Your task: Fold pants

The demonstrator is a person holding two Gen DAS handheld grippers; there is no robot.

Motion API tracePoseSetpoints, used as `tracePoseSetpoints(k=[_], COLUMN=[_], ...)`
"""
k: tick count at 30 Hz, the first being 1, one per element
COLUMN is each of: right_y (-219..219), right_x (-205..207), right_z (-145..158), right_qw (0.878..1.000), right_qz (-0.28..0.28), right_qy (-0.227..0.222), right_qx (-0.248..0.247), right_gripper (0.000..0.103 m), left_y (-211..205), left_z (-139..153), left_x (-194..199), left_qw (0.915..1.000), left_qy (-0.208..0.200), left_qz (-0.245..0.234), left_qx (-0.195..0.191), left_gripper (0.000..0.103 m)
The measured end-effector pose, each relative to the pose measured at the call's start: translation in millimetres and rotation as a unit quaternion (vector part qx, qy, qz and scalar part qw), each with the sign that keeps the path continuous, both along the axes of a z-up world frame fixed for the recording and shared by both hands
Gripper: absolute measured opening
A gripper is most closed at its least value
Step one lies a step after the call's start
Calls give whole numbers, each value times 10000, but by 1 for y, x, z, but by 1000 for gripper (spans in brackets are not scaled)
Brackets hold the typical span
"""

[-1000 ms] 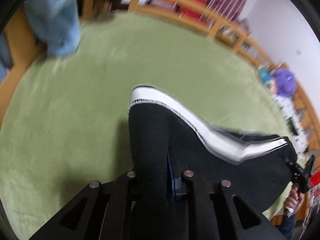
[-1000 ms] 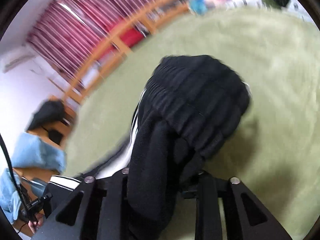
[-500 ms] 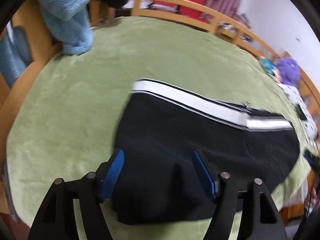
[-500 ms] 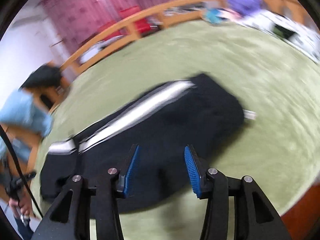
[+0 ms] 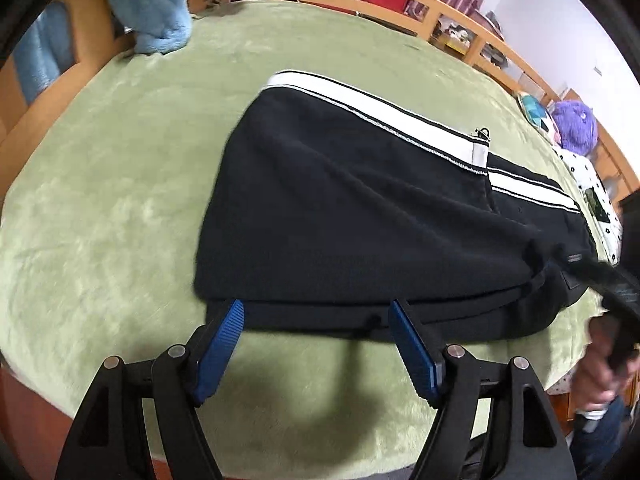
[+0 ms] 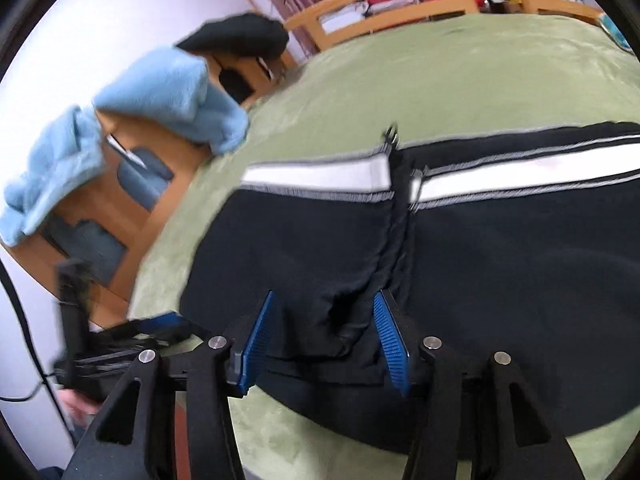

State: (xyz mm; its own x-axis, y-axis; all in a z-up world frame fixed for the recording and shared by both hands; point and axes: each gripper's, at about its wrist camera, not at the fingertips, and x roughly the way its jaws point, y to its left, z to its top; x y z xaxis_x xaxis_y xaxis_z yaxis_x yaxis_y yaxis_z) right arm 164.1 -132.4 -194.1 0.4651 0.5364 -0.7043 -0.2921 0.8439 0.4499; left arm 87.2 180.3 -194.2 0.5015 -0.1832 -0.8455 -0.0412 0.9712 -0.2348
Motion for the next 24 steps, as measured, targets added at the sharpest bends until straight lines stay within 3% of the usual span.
tracePoseSetpoints(k=[2, 3, 6, 8, 11, 13, 14, 15, 16, 18, 22, 24], right_y=[9, 10, -6, -16, -7, 10, 8, 10, 9, -1, -24, -27], right_x=[1, -1, -18, -20, -14, -14, -17, -21, -22, -21, -5, 11], right_z=[-13, -12, 13, 20, -4, -28, -29, -27, -26, -17, 2, 7], right_qw=[9998, 9999, 9970, 9959, 9994, 9991, 9988, 9984, 9985, 9995, 9996, 9992], right_qz=[-90, -48, -282, -509, -213, 11, 9, 27, 100, 172, -142, -262], right_qy=[157, 43, -677, -707, -243, 141, 87, -58, -59, -7, -191, -274], right_qx=[-77, -87, 230, 226, -156, -391, -472, -554, -544, -275, -123, -130], right_gripper=[24, 17, 16, 16, 18, 32, 33, 42, 51, 51, 52, 52], left_y=[6, 4, 6, 11, 17, 20, 22, 23, 23, 21, 10, 2], left_z=[-2, -3, 2, 11, 24, 31, 33, 34, 32, 24, -20, -27], left_x=[-3, -8, -16, -20, -21, -17, -12, -8, -3, 10, 36, 36], left_qw=[10000, 9999, 9998, 9990, 9959, 9930, 9921, 9919, 9921, 9940, 9986, 9992], left_qy=[43, 58, -76, -291, -586, -756, -815, -835, -843, -723, 48, 38], left_qz=[80, 106, 105, 80, 95, 80, 135, 197, 252, 404, 492, 398], left_qx=[-35, -66, -182, -333, -684, -901, -947, -934, -897, -714, -192, 96], left_gripper=[73, 73, 73, 73, 73, 73, 73, 74, 74, 74, 73, 75])
